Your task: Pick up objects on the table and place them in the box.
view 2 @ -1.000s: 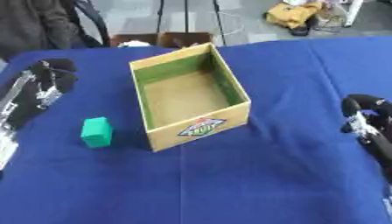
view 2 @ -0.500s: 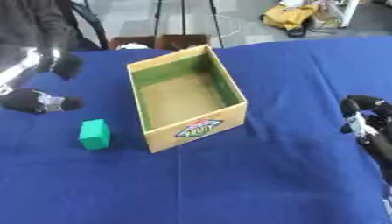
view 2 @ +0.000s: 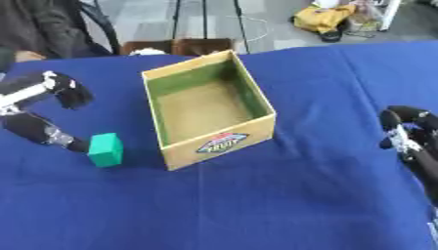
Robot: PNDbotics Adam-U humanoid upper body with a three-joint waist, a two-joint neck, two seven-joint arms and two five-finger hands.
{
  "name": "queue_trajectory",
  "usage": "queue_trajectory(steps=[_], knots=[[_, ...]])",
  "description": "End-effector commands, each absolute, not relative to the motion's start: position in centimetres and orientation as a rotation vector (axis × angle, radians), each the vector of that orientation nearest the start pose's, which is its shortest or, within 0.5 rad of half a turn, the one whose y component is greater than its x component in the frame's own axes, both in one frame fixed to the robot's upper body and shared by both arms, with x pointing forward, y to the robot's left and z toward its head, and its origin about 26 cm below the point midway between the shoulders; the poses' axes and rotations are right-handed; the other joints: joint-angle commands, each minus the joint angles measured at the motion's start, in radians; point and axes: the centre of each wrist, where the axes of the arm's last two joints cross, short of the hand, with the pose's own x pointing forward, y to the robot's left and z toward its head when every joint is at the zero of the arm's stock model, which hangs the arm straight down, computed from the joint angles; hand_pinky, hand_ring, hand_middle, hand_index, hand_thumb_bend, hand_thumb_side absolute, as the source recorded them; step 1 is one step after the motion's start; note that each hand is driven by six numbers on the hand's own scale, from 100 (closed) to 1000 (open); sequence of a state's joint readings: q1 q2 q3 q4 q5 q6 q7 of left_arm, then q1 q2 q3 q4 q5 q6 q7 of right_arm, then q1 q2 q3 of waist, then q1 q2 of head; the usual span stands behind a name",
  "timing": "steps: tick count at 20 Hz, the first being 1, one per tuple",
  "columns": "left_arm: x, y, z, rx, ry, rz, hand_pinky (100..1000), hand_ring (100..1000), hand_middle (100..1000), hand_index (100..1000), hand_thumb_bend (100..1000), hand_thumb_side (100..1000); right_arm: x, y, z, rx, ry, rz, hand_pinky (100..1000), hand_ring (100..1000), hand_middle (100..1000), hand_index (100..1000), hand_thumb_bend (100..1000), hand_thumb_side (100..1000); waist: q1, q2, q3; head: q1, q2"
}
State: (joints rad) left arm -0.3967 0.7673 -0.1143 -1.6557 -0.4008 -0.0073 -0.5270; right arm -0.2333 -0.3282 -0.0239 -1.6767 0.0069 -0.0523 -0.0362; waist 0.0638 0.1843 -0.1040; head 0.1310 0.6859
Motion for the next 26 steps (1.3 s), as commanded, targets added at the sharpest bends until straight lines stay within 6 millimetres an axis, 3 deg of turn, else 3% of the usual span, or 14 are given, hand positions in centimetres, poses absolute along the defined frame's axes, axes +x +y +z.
queue_trajectory(steps=[1, 11, 17, 26], knots=[[34.8, 34.9, 20.9, 0.674, -1.419, -1.421, 608, 590, 575, 744, 930, 505, 32.9, -30.2, 11.5, -0.276, -1.972, 0.290, 482, 428, 577, 752, 403, 613, -0.004, -0.013, 0.001, -0.001, 0.001], [36.4, 34.0, 17.6, 0.791, -1.337, -1.440, 607, 588, 571, 740, 865, 462, 32.9, -30.1, 11.6, -0.272, -1.975, 0.291, 482, 428, 577, 752, 404, 613, -0.007, -0.007, -0.003, 0.004, -0.002], [36.9, 33.2, 16.5, 0.853, -1.295, -1.519, 610, 588, 569, 738, 853, 452, 32.9, -30.1, 11.6, -0.271, -1.976, 0.290, 482, 429, 577, 752, 405, 612, -0.007, -0.005, -0.005, 0.005, -0.003], [37.2, 32.5, 15.3, 0.945, -1.212, -1.655, 614, 585, 558, 733, 765, 399, 32.9, -30.1, 11.6, -0.270, -1.975, 0.290, 482, 429, 577, 752, 404, 612, -0.005, -0.005, -0.006, 0.005, -0.002]])
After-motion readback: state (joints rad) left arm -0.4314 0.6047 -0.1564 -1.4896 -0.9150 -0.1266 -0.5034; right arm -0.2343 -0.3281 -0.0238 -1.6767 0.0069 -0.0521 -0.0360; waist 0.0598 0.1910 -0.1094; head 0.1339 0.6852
